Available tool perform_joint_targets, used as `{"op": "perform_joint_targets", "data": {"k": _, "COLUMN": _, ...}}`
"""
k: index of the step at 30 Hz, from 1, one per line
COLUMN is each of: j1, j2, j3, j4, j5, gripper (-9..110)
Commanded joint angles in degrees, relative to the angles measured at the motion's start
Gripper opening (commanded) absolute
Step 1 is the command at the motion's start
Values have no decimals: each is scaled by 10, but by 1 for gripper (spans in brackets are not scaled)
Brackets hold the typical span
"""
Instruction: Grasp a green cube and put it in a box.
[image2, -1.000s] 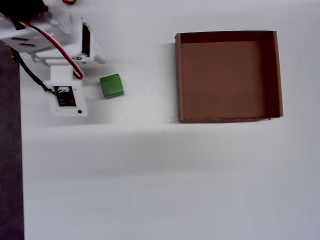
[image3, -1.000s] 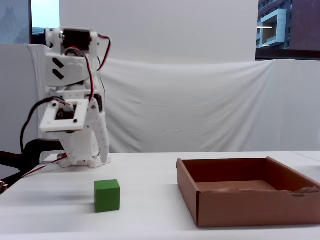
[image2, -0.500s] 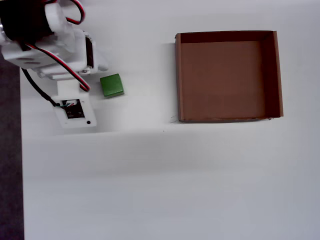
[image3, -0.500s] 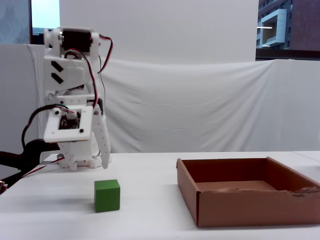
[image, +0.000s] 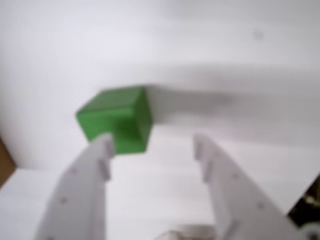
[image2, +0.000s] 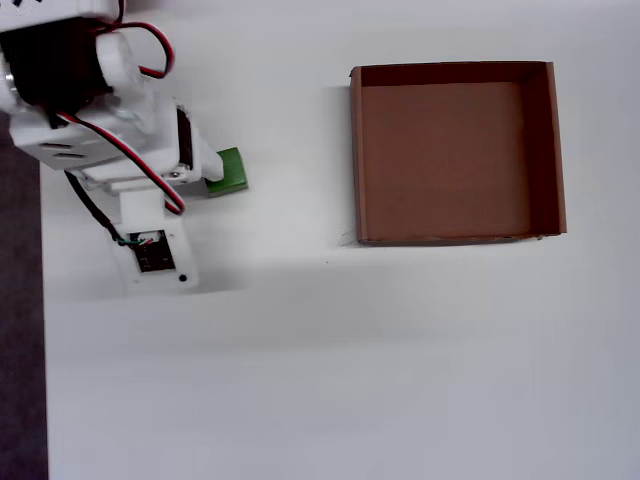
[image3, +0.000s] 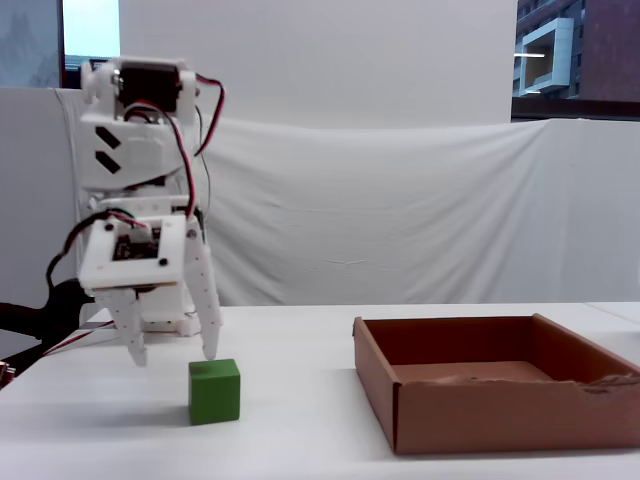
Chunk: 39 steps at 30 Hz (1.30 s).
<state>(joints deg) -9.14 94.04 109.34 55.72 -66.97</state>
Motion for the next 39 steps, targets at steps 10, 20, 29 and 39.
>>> {"op": "perform_joint_targets", "data": {"k": 10, "j1": -33, "j2": -19, "j3": -112, "j4": 40, "j5": -11, "gripper": 22}}
{"op": "perform_joint_targets", "data": {"k": 20, "j1": -44, "j2": -54, "j3": -98, "j4": 6, "j5": -15, "gripper": 22}}
{"op": "perform_joint_targets", "data": {"k": 29, "j1": -65, "j2": -67, "j3": -99, "j4": 2, "j5": -15, "gripper": 22}}
{"op": "perform_joint_targets", "data": {"k": 39, "j1": -79, "j2": -54, "j3": -38, "j4": -25, "j5": -15, "gripper": 22}}
